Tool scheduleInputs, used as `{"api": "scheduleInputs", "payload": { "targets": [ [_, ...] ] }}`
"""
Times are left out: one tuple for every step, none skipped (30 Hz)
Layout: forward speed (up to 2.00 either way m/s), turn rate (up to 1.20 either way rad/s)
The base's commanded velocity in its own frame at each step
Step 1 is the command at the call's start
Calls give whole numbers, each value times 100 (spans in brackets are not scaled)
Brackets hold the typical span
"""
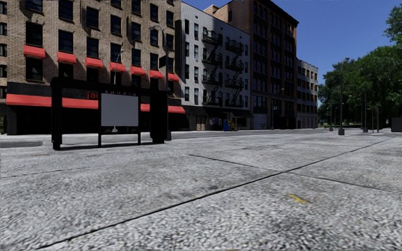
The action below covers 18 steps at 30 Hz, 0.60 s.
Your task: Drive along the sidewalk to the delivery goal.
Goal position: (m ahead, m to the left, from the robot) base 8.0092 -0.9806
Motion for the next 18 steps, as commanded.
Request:
{"api": "scheduleInputs", "payload": {
  "targets": [
    [200,-7],
    [200,-3],
    [200,-2],
    [200,-2],
    [200,-2],
    [200,-2],
    [200,-5],
    [200,-22],
    [200,-38],
    [200,-47],
    [200,-47],
    [200,-62],
    [200,-76],
    [200,-82],
    [200,-82],
    [200,-83],
    [200,-83],
    [200,-83]
  ]
}}
